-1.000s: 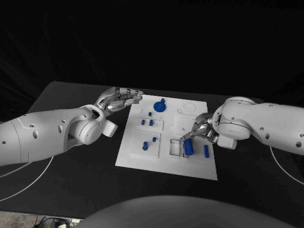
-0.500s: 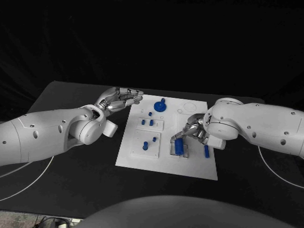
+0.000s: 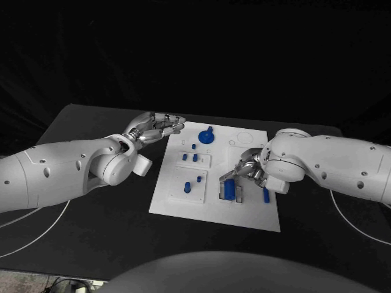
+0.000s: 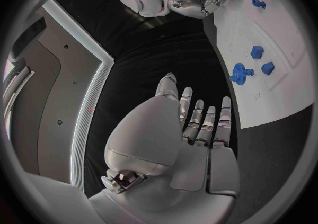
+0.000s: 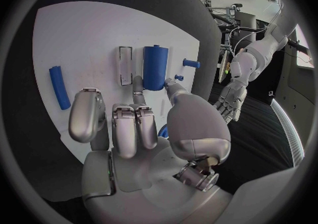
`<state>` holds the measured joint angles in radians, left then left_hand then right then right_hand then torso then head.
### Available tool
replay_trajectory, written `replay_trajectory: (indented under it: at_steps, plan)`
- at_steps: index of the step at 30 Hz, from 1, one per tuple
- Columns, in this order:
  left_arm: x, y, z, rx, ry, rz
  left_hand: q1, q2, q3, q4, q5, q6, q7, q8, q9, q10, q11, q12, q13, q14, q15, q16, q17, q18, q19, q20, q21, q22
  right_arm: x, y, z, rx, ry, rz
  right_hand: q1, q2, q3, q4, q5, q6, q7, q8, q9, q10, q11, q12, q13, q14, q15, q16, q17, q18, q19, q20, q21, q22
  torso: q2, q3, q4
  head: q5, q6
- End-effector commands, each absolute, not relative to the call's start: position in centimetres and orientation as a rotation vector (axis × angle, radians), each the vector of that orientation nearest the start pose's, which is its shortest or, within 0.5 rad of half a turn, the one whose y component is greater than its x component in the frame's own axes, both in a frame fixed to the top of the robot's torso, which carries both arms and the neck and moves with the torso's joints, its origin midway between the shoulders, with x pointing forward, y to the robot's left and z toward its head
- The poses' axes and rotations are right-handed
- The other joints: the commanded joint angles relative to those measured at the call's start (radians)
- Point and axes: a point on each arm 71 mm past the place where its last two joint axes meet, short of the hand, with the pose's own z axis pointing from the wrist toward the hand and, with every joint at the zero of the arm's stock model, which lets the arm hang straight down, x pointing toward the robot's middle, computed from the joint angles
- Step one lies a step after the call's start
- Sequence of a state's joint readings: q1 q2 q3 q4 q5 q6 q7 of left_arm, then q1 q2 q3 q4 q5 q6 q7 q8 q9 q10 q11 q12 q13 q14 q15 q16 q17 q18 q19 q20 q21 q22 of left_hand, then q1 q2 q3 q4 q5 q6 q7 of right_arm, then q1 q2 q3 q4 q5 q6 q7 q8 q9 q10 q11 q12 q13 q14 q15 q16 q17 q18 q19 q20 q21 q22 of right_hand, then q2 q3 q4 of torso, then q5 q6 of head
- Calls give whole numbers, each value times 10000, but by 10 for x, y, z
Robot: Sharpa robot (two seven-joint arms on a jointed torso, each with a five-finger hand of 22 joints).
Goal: Assemble the parts on the task board
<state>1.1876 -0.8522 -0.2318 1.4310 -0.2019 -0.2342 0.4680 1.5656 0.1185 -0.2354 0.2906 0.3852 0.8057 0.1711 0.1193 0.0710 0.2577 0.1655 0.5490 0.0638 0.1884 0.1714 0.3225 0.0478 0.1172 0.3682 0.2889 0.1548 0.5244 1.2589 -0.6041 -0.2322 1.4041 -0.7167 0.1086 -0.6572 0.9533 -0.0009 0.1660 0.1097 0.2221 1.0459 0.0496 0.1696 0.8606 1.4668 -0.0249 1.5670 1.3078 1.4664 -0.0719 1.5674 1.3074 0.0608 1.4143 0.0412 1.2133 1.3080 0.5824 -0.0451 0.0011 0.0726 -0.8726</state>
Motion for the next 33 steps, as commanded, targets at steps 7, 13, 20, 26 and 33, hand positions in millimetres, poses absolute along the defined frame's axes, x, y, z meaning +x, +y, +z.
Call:
replay_trajectory:
  at_steps: [7,13,20,26,33]
  plan:
    - [470,234,-249,-8736,16349,-14419,119,2,-52,-26,69,35,63,35,13,78,13,3,-1,53,5,57,14,-156,56,13,68,-15,460,-143,-278,3171,26293,3816,-456,6,-301,275,-1015,-64,42,-126,62,1040,62,38,2630,1044,8,34,2634,174,-54,3,-100,1579,3,-1,5,4,0]
    - [470,234,-249,-8738,16381,-14412,126,6,-52,-22,71,33,67,37,13,75,17,2,-2,60,11,66,15,-154,61,13,72,-18,460,-144,-279,3185,26295,3801,-763,-20,-552,500,-1421,-56,53,-179,119,1040,72,38,2630,1044,16,34,2634,182,-57,11,-163,1569,0,0,3,18,0]
    - [470,234,-249,-8743,16403,-14404,126,6,-52,-22,71,33,67,37,13,75,17,2,-2,60,11,66,15,-154,61,13,72,-18,459,-147,-279,3263,26269,3831,-912,-219,-814,606,-1679,-115,77,-261,147,1040,92,38,2630,1044,27,34,2634,185,-53,20,-200,1565,2,0,7,42,0]
    - [469,234,-249,-8744,16407,-14408,131,6,-52,-22,73,33,69,38,13,76,20,7,-2,62,15,68,15,-154,63,13,73,-20,459,-151,-278,3753,25954,4059,-990,-366,-969,695,-1711,-123,82,-287,170,1040,94,38,2630,1044,29,34,2634,180,-32,21,-177,1575,5,4,12,77,0]
    - [469,235,-249,-8761,16398,-14379,133,5,-52,-22,73,33,70,38,13,76,21,7,-2,65,16,73,15,-153,63,13,74,-20,455,-164,-267,4364,25354,4424,-1071,-394,-1174,914,-1657,-82,64,-259,241,1040,74,38,2630,1044,11,34,2634,147,71,8,-6,1627,2,3,18,113,0]
